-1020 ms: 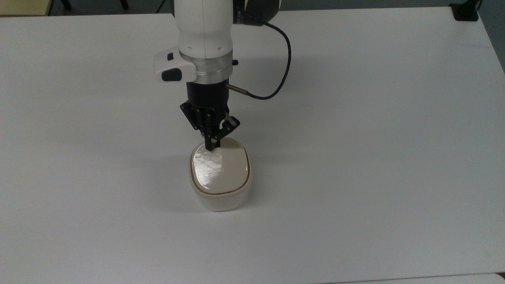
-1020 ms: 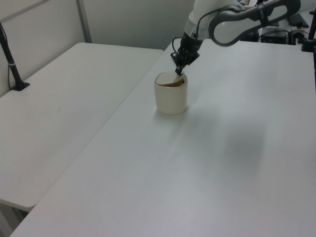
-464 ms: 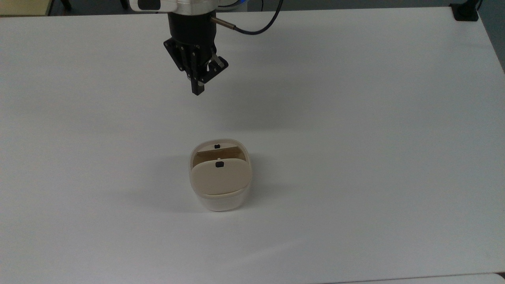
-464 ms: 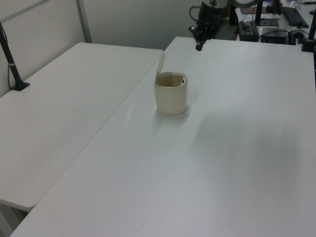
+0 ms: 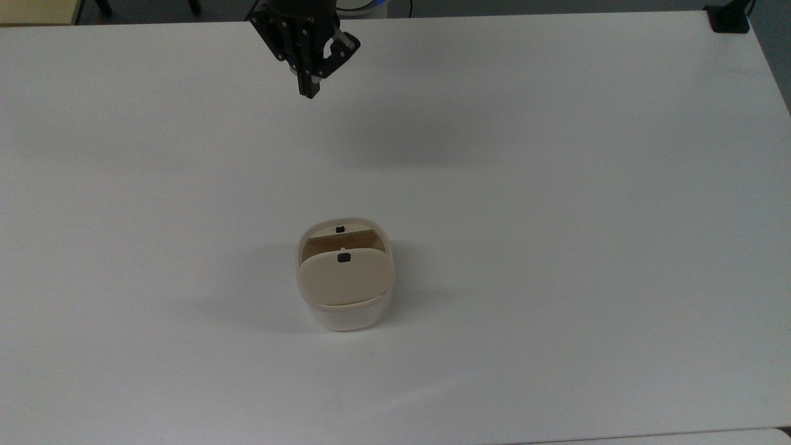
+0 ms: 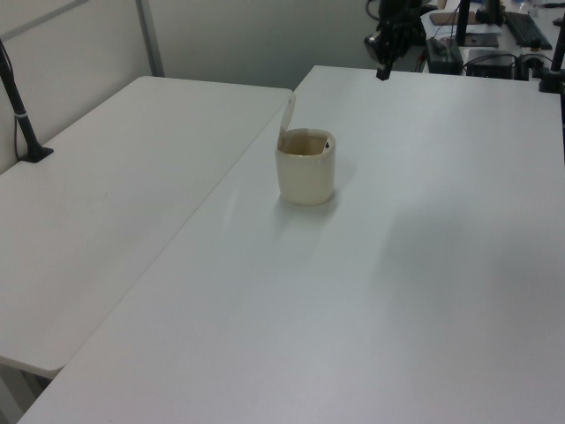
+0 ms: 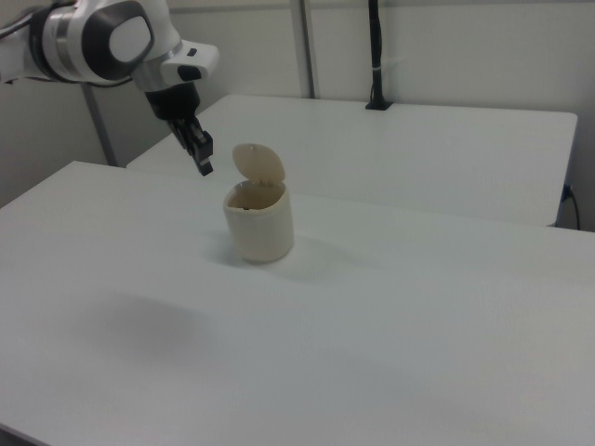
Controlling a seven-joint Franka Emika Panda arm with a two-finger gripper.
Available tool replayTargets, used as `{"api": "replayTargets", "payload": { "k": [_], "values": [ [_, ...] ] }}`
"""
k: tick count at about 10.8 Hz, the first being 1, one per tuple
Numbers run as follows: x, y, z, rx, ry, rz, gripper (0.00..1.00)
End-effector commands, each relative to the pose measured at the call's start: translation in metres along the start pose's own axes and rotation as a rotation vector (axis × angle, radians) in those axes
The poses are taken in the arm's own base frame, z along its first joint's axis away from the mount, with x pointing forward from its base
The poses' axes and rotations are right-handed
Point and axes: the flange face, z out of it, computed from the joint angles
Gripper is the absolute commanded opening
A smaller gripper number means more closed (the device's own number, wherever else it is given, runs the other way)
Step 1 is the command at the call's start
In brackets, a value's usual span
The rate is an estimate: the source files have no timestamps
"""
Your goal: Open the trash bin
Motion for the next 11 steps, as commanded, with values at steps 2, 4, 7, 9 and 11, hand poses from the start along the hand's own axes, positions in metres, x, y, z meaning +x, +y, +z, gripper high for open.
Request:
{"api": "replayTargets", "payload": {
  "k": [2,4,7,9,11],
  "values": [
    [-0.025,0.021,-0.01,-0.006,-0.094,-0.274,0.85],
    [-0.028,0.024,-0.014,-0.008,-0.105,-0.309,1.0],
    [-0.026,0.031,-0.017,-0.003,-0.099,-0.412,1.0],
    [-0.022,0.034,-0.014,-0.004,-0.102,-0.405,1.0],
    [-0.024,0.032,-0.013,-0.003,-0.106,-0.404,1.0]
  ]
}}
